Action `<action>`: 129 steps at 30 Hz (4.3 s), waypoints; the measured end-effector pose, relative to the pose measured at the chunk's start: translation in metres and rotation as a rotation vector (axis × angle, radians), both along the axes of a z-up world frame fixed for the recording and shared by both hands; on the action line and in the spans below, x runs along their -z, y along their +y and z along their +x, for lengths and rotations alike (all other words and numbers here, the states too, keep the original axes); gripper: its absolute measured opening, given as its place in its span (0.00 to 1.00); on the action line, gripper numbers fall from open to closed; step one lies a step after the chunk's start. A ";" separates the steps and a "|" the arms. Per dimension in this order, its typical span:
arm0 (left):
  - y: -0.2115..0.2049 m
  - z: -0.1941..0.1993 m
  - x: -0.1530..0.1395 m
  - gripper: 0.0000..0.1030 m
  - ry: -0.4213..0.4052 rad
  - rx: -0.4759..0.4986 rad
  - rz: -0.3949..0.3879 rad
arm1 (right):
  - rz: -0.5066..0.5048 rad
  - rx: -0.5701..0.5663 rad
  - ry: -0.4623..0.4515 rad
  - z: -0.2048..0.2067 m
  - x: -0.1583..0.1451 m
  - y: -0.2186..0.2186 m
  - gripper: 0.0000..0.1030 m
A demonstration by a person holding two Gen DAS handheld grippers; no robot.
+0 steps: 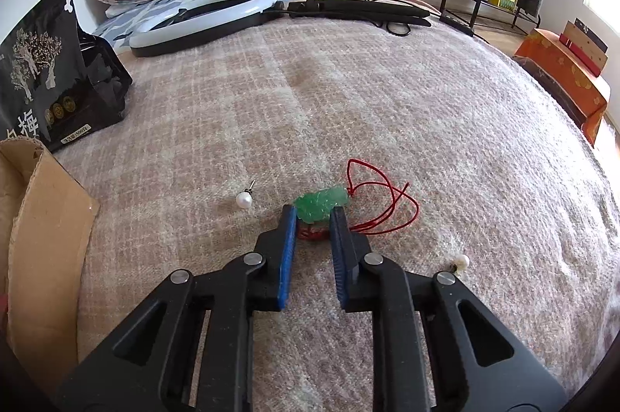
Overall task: Organize jewelry
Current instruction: 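Close the left tool on the green pendant while the right tool grasps the pearl strand, then carry the pendant in the left tool over the box while the right tool carries the pearls, then open the left tool to drop the pendant while the right tool releases the pearls into the box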
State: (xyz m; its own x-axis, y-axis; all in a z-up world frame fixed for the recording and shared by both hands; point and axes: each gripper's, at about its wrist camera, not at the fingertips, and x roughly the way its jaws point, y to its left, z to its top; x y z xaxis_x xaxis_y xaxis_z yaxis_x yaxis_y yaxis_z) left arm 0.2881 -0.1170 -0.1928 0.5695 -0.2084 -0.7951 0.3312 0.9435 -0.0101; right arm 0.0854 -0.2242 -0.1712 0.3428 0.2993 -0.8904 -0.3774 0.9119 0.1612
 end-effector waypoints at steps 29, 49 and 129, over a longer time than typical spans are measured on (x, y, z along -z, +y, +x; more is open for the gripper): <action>-0.014 0.008 -0.001 0.29 0.003 0.008 0.019 | 0.004 -0.007 0.001 0.002 -0.002 0.005 0.04; 0.013 -0.033 -0.060 0.29 -0.069 0.001 -0.045 | 0.071 0.069 -0.086 0.004 -0.051 -0.013 0.01; 0.308 -0.122 -0.134 0.29 -0.087 -0.349 -0.094 | 0.145 -0.065 -0.315 0.191 -0.141 0.229 0.03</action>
State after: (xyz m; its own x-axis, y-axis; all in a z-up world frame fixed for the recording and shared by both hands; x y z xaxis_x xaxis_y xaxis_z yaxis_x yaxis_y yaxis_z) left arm 0.1663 0.1907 -0.0585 0.6837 -0.0594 -0.7274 -0.0072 0.9961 -0.0881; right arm 0.2764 0.0050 -0.0305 0.5705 0.4451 -0.6902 -0.4854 0.8607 0.1538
